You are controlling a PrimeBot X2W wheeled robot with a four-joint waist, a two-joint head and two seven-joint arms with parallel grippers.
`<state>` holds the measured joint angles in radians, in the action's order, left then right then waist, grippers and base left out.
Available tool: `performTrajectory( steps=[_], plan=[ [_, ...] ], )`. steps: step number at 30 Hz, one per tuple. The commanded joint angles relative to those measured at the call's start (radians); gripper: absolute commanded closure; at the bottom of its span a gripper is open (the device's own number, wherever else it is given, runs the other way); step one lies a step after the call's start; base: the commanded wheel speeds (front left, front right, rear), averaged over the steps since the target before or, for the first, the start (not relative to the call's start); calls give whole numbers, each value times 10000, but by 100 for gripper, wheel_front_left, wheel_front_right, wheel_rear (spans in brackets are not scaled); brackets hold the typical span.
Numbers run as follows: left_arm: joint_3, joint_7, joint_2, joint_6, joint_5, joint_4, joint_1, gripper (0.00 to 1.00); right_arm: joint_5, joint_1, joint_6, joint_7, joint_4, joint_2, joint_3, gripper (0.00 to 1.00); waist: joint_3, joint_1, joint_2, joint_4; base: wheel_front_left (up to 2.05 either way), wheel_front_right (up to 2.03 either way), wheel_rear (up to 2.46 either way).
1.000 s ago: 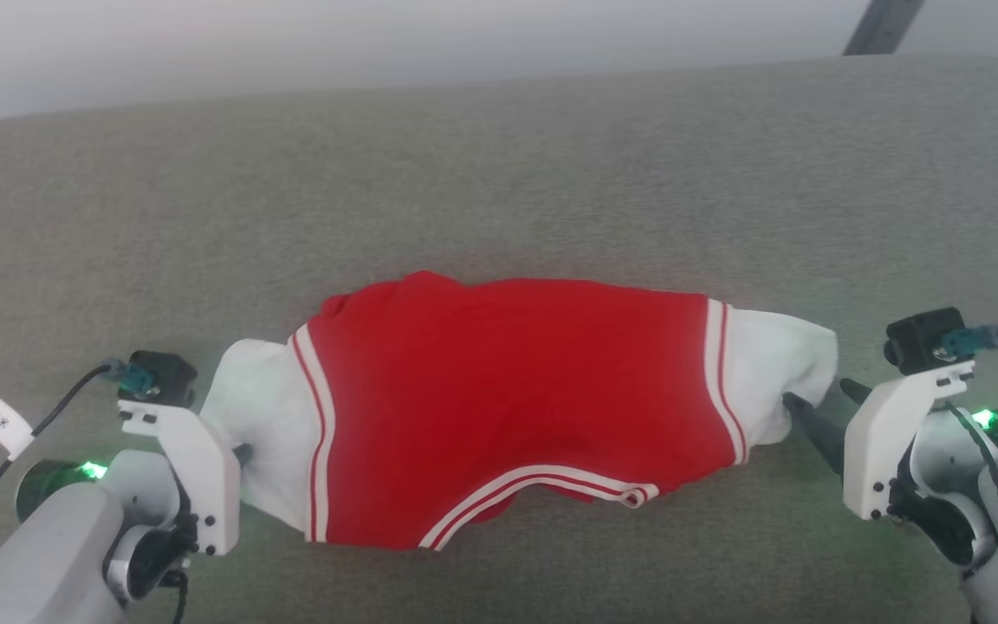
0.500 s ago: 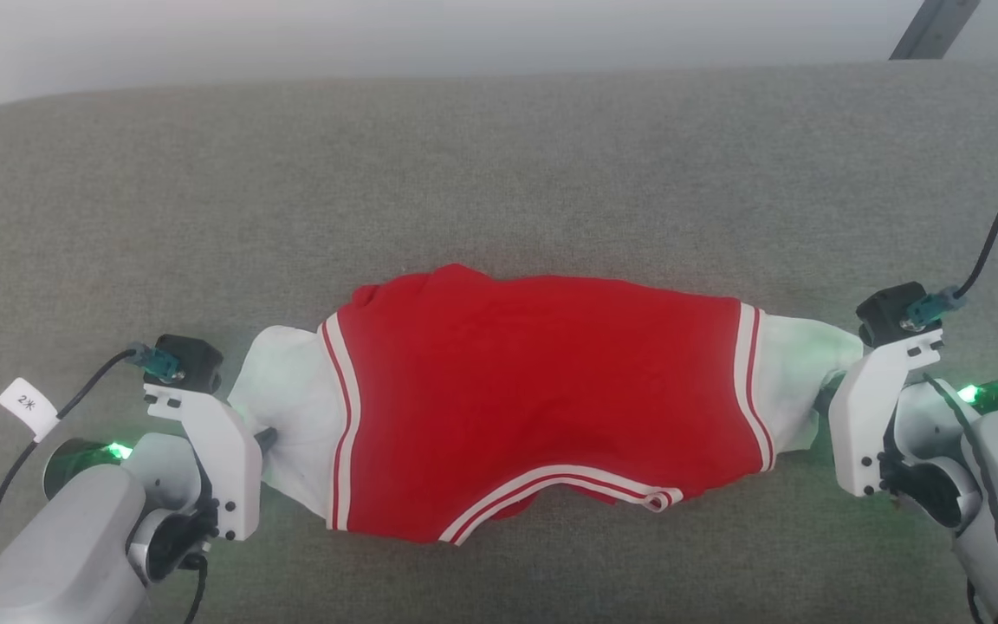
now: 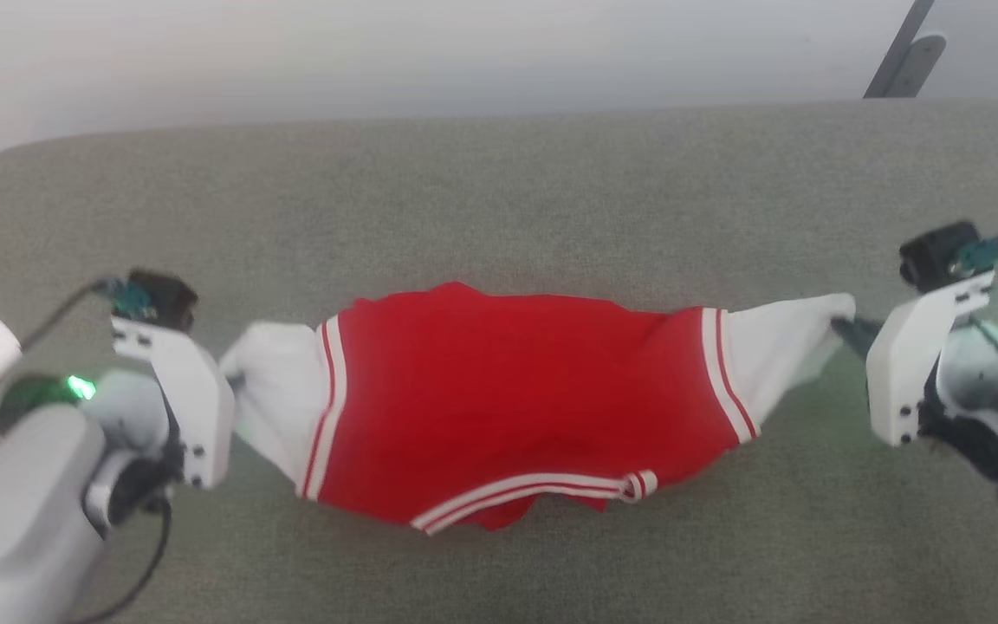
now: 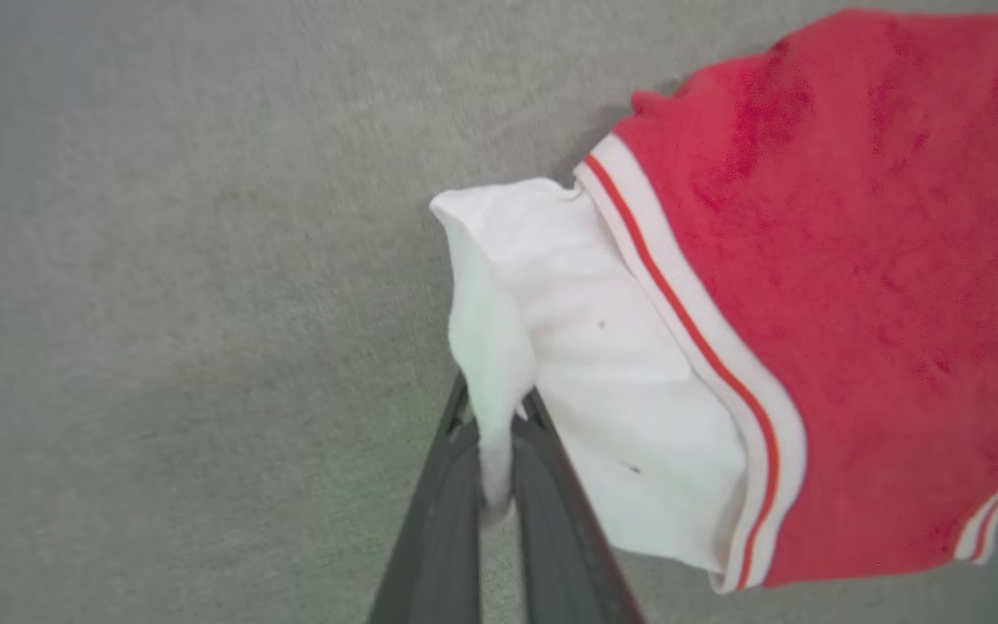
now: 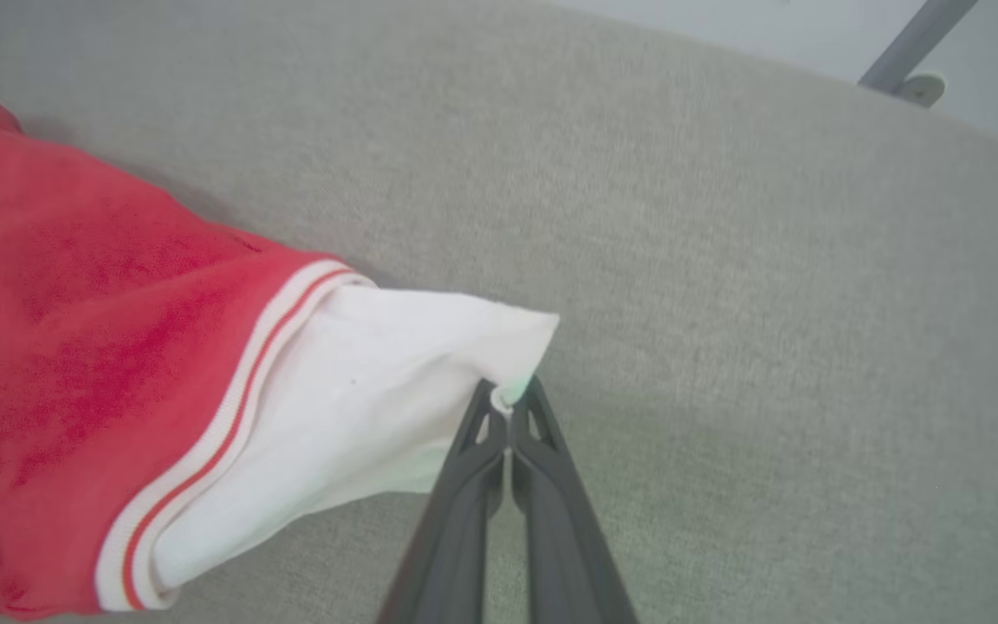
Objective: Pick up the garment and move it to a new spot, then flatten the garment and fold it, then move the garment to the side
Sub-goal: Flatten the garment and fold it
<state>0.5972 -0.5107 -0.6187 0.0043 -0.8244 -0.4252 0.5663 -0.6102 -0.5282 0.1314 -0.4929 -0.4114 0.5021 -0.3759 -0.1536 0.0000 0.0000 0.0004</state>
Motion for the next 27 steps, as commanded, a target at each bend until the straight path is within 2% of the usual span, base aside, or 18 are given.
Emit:
performTrajectory(
  steps=[1,7,12,18,27],
  plan=[
    [-97,-125,-144,85,47,265,313,100,-19,-225,-13,44,245,76,69,100,104,0,0,-7,0,0,0],
    [-307,-874,-720,279,234,1495,1357,100,64,-762,-13,-91,1183,346,309,100,506,0,0,-11,0,0,0],
    [-425,-1390,-892,305,404,2052,2434,100,212,-1419,-13,-104,1797,455,501,100,843,0,0,-27,0,0,0],
    [-487,-1440,-744,46,647,1859,3747,100,487,-2474,-13,189,2049,437,408,100,1177,0,0,-47,0,0,0],
    [-467,-784,-194,-546,1055,638,5689,100,770,-4135,-13,1066,1523,458,12,100,1472,0,0,-1,0,0,0]
  ],
)
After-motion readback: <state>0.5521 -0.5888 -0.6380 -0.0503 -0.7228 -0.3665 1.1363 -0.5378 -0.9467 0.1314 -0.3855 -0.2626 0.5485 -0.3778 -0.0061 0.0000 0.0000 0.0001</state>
